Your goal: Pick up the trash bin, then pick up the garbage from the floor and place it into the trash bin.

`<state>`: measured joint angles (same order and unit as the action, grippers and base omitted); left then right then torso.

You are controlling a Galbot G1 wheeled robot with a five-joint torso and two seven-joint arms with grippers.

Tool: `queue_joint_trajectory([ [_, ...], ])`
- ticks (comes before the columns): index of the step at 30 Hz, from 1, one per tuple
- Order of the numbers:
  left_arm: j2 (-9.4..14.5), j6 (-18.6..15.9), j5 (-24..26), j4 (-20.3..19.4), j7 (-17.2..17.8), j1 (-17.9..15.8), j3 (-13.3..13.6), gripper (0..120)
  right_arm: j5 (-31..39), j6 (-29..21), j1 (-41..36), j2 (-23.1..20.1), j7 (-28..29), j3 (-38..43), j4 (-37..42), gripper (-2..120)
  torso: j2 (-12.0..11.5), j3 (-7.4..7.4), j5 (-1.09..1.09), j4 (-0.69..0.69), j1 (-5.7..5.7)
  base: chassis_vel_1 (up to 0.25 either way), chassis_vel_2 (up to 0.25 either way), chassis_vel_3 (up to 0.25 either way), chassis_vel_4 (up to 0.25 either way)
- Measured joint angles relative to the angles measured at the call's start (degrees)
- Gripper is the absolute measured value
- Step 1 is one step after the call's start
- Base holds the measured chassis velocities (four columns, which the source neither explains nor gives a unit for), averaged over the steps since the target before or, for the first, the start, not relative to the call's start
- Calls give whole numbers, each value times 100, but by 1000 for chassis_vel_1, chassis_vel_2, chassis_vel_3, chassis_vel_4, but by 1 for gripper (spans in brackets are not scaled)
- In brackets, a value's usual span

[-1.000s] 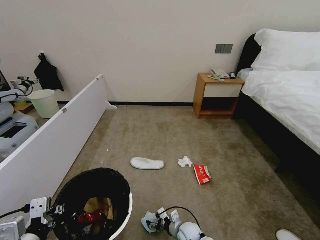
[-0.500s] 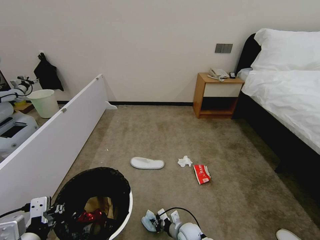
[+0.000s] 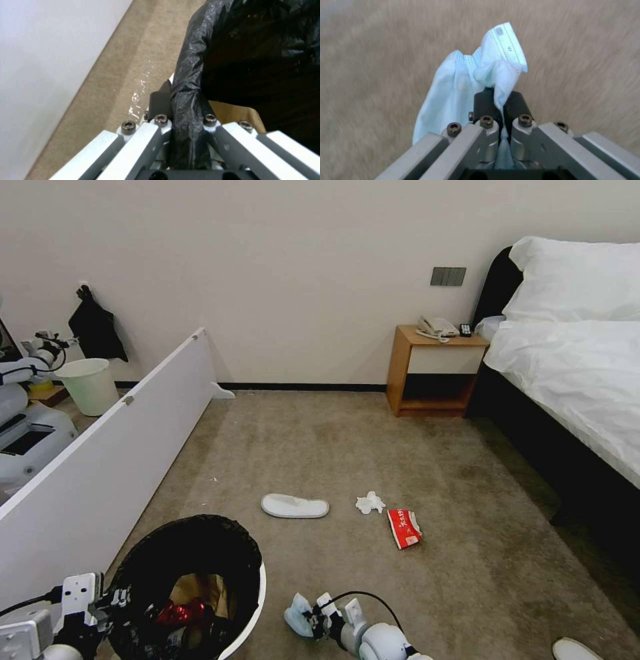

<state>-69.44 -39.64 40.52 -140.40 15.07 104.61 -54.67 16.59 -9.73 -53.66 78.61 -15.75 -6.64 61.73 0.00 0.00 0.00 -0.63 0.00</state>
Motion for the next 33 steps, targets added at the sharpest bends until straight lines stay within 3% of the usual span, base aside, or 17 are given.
queue_joint_trajectory([
  [5,36,0,20,69,4,-114,159,3,84,296,-234,-82,101,339,842,0,0,0,1,1,0,0,0,0,0],
  [16,278,-49,126,158,14,-323,267,3,535,317,-724,-449,301,867,2674,0,0,0,0,0,0,0,0,0,0],
  [17,346,-72,129,185,31,-395,314,3,645,314,-852,-523,322,1036,3165,0,0,0,1,1,0,0,0,0,0],
  [24,519,-160,132,293,115,-763,605,3,1095,288,-1158,-806,329,1539,4502,0,0,0,1,-1,0,0,0,0,0],
  [26,570,-181,133,326,143,-873,703,3,1221,271,-1173,-957,329,1649,4830,0,0,0,0,-2,0,0,0,0,0],
  [28,619,-194,135,353,158,-903,769,3,1547,221,-1087,-1433,330,1755,5375,0,0,0,0,0,0,0,0,0,0],
  [31,635,-195,134,365,160,-899,780,3,1675,212,-1042,-1624,329,1786,5552,0,0,-1,0,2,0,0,0,0,0],
  [33,698,-201,127,416,179,-924,836,3,2145,202,-926,-2160,318,1844,6017,0,0,0,0,0,0,0,0,0,0],
])
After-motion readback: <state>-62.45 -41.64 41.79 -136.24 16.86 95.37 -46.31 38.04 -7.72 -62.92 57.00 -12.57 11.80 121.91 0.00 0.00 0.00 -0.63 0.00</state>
